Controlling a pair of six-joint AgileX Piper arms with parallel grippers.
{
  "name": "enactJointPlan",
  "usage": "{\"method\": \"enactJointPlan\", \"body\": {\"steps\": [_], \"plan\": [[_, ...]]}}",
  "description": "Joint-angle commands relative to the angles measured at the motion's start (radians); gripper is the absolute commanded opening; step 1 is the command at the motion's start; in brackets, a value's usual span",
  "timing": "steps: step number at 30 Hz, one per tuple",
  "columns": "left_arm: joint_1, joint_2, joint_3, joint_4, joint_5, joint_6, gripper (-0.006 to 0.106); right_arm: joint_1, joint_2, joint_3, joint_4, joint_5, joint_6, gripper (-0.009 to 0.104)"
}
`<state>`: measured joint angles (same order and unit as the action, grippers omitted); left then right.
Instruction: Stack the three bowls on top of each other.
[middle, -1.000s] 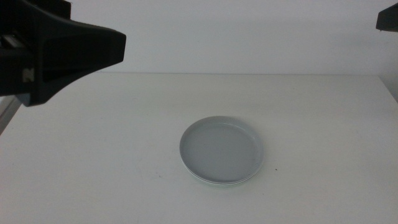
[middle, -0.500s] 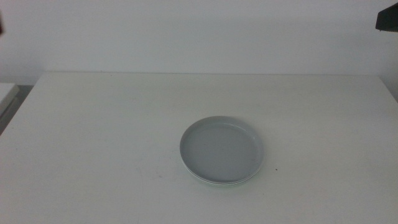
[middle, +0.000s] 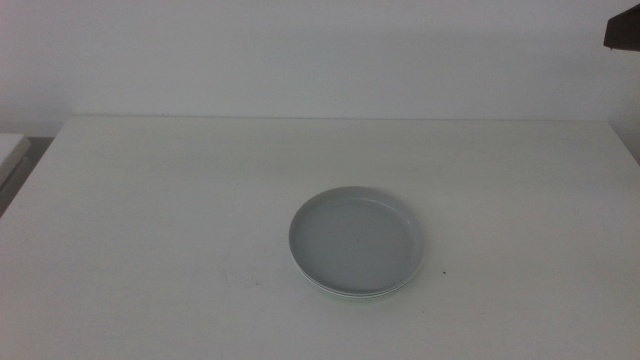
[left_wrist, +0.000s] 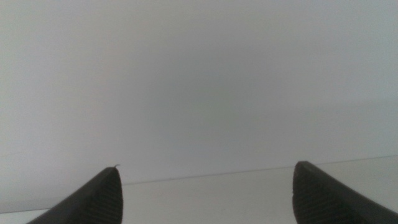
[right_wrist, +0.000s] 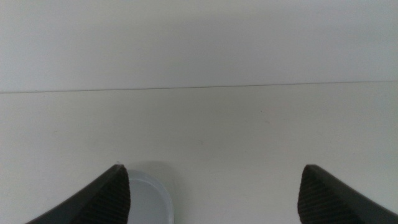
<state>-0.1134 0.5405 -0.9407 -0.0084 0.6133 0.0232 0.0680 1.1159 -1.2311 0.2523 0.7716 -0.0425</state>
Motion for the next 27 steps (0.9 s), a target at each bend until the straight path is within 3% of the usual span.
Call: {"method": "enactJointPlan", "body": {"steps": [1,10,17,19,23,27], "plan": [[0.002,-0.005,0.002,0.001,-0.003,0.001,0.094,-0.008,-0.004,0.004,-0.002,-0.011,-0.003,0.093],[0.002,-0.009,0.003,0.008,-0.003,0.004,0.094,-0.008,-0.023,0.027,0.009,-0.054,-0.003,0.093],[0.002,-0.129,0.185,0.041,-0.221,0.004,0.094,-0.008,-0.244,0.347,0.007,-0.477,-0.003,0.093],[0.002,-0.2,0.29,0.036,-0.247,0.004,0.094,-0.008,-0.338,0.469,-0.02,-0.556,-0.003,0.093],[0.004,-0.346,0.49,0.008,-0.235,0.004,0.094,-0.008,-0.559,0.72,-0.179,-0.555,-0.003,0.093],[0.004,-0.486,0.654,0.008,-0.233,0.004,0.094,-0.008,-0.788,0.937,-0.196,-0.555,-0.003,0.093]]}}
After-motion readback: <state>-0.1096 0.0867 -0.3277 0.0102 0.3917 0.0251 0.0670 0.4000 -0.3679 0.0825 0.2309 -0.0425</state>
